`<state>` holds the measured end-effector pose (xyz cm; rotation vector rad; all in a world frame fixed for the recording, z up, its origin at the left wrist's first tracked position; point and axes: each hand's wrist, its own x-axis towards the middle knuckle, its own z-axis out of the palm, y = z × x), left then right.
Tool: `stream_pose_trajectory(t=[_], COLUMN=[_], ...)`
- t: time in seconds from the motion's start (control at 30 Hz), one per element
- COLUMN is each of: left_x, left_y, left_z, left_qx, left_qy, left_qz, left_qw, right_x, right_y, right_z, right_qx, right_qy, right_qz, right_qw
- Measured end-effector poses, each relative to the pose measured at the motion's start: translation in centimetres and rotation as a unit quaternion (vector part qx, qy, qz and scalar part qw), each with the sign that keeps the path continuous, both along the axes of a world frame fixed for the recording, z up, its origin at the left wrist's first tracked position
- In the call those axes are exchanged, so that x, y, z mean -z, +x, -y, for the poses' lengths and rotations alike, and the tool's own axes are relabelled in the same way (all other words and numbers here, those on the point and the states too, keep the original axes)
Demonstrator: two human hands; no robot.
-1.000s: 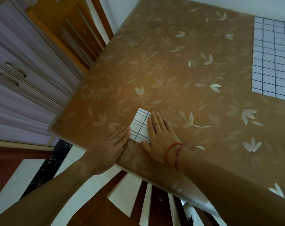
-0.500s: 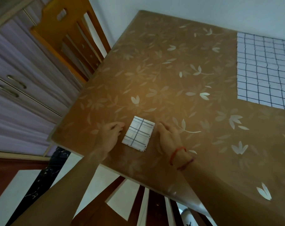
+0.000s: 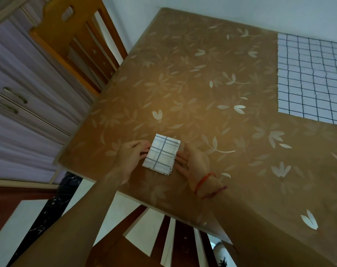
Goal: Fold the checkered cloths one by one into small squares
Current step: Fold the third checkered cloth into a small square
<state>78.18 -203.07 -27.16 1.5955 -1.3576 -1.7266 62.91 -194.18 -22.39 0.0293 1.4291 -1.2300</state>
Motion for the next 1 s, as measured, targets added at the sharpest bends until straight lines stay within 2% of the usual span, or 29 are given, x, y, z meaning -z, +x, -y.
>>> stream_pose_trajectory(t=[0.1,1.0], left_x=[-0.06,0.03], left_y=[0.06,-0.34], left_z=[-0.29,-0.03], left_qx=[0.007,0.010], left_qy=[-0.003,-0.018], left_qz=[-0.003,0.015], left_qw=[1.000,1.000], right_x=[0.06,0.40], right_y=[-0.22,-0.13], right_z=[0.44,0.10], right_qx=[0.001,-0.004], right_qy=[-0.021,-0.010], right_qz=[0.005,0.003], right_qw=[1.000,1.000])
